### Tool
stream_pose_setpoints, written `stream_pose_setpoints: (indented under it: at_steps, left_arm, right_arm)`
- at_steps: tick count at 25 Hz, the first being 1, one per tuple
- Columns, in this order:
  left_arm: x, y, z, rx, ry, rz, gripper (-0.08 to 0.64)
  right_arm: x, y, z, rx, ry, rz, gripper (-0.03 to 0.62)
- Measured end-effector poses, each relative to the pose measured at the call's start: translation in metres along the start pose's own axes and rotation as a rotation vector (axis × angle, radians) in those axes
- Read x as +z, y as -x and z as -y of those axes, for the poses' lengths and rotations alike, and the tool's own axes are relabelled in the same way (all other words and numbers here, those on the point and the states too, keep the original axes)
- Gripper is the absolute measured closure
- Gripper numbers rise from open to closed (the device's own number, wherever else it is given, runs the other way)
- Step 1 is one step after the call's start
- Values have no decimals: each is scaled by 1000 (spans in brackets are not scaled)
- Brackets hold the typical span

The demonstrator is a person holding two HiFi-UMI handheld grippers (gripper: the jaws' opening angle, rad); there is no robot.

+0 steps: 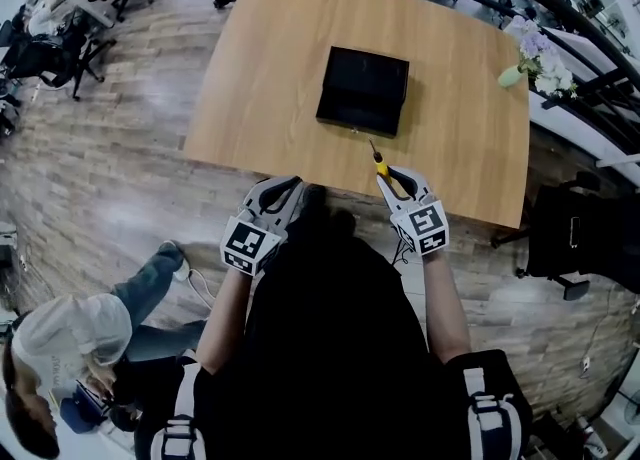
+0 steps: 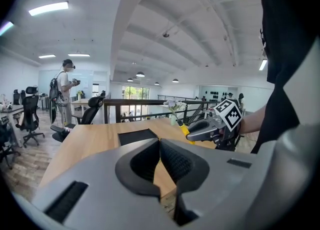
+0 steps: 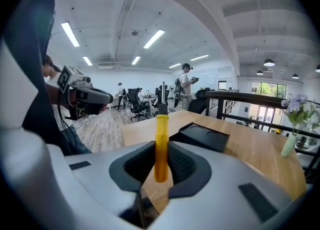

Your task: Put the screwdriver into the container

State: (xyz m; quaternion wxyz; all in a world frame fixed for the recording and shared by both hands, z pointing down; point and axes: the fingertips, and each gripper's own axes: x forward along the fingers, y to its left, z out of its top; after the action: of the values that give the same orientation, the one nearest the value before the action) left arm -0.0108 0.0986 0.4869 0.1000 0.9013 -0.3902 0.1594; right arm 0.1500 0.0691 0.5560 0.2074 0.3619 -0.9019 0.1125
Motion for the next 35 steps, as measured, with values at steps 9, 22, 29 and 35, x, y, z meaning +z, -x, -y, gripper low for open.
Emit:
stream_pose_setpoints:
  at_steps: [9,22,29,35]
  left_arm:
    - [8,-27,-25,-54,15,29,532]
    - [38,-73,-100,-165,6,53,532]
    - [39,-102,-122,-271,7,62,532]
    - [41,-121,-150,-360,11,56,532]
  right_arm:
    - [4,-20,9,-26,-2,-42,505]
    - [53,-72,49,-132,56,-80,505]
    - [56,-99,53,-167,2,-122,505]
    - [59,-119,62,-233,-28,-150,505]
